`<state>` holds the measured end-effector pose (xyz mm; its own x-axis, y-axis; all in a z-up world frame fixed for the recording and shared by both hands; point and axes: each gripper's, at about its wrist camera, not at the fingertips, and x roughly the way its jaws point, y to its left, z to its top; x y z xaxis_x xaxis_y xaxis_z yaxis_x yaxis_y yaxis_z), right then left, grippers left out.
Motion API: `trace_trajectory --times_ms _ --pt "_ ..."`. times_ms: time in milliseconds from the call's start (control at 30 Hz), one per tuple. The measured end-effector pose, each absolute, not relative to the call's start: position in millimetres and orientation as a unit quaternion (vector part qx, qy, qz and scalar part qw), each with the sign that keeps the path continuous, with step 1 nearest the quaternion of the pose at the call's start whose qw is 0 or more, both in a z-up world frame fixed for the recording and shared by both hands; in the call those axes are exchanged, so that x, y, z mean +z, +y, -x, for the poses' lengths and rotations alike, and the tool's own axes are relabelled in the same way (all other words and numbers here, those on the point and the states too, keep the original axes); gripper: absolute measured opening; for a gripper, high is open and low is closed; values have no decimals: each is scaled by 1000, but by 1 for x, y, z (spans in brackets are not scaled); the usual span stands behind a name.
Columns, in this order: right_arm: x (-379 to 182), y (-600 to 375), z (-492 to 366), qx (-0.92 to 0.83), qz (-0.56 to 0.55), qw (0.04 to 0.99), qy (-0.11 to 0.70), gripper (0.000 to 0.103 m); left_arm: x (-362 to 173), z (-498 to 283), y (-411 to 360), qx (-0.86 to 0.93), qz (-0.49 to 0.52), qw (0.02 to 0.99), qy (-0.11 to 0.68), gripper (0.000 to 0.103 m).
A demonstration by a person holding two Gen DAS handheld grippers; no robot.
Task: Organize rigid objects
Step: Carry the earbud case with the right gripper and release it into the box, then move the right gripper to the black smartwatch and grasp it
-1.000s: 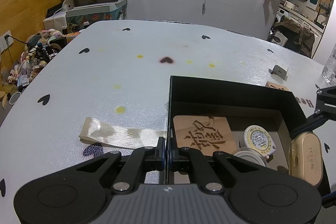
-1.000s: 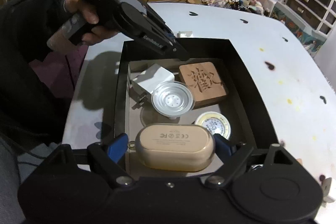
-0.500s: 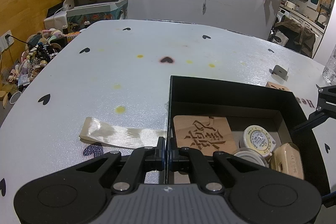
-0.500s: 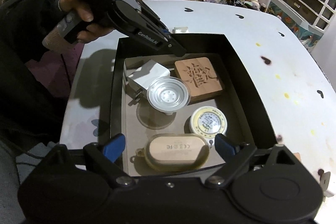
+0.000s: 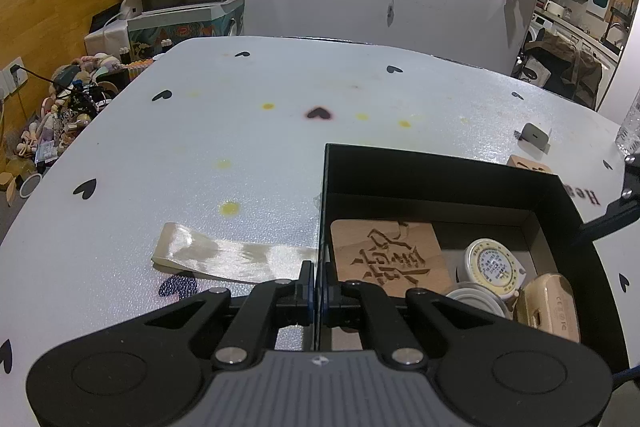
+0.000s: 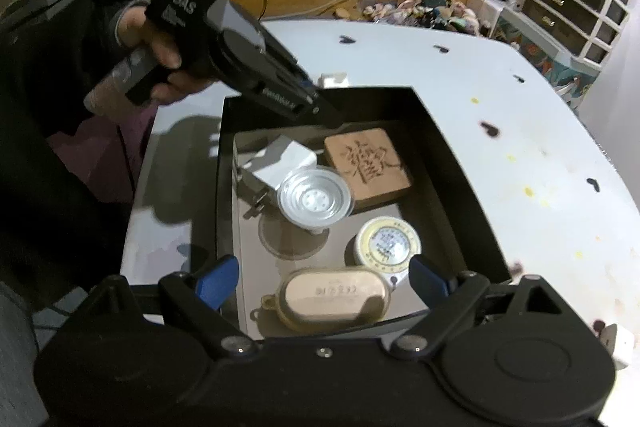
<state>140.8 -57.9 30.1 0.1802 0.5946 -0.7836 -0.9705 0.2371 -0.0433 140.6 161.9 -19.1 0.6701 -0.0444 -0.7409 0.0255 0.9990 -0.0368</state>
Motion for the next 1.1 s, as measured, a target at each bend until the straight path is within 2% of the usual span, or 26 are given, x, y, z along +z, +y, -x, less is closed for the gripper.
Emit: trace_trajectory --times_ms 300,467,533,867,1100 --pt "55 -78 -140 509 225 776 296 96 -19 -140 162 -20 12 914 406 3" --pt "56 -94 -144 465 191 810 301 97 -20 -140 163 -20 13 914 406 3" --pt "55 -102 -146 443 174 825 304 101 -20 -141 163 -20 13 914 406 3" --pt "40 -156 -164 312 58 897 309 101 -20 -141 163 -19 14 914 406 3" --pt "8 -180 -172 248 4 916 314 101 -19 -140 165 -17 17 915 403 3"
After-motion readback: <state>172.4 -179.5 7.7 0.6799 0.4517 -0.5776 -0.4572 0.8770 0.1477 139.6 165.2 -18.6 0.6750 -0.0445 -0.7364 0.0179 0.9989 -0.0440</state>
